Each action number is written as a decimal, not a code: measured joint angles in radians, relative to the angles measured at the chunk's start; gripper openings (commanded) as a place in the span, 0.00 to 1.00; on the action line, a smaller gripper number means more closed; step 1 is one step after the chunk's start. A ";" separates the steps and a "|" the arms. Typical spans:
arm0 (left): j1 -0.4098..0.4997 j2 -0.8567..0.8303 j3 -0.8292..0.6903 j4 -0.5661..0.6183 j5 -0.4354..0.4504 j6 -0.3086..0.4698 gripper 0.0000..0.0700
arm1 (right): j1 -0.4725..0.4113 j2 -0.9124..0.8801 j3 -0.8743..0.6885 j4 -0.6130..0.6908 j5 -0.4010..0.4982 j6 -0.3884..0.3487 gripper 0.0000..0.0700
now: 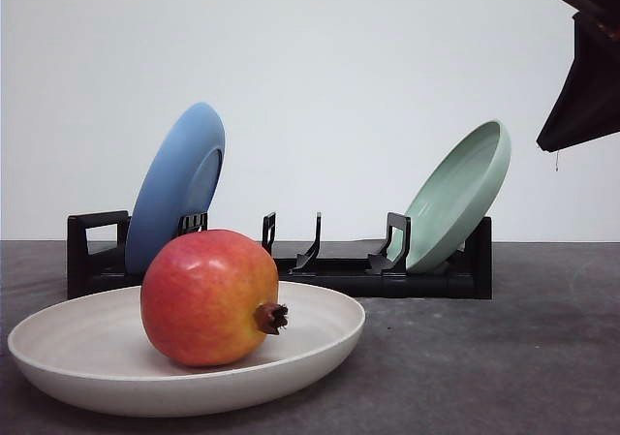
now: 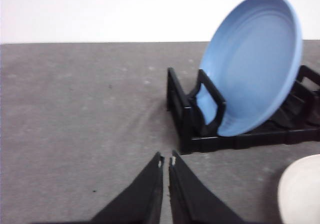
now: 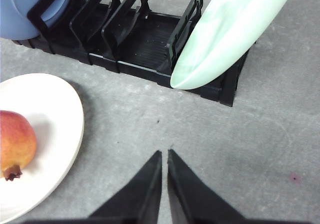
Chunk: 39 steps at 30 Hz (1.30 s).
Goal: Place pomegranate in white plate
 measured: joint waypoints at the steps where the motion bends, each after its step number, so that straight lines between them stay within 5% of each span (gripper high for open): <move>1: 0.006 -0.017 -0.014 0.001 -0.008 0.002 0.00 | 0.000 0.000 0.000 0.000 0.000 0.000 0.02; 32: 0.042 -0.041 -0.072 0.024 -0.017 0.001 0.00 | 0.000 0.000 0.000 0.000 0.000 0.000 0.02; 39: 0.042 -0.041 -0.072 0.024 -0.017 0.001 0.00 | -0.009 -0.092 -0.021 0.017 0.099 -0.102 0.02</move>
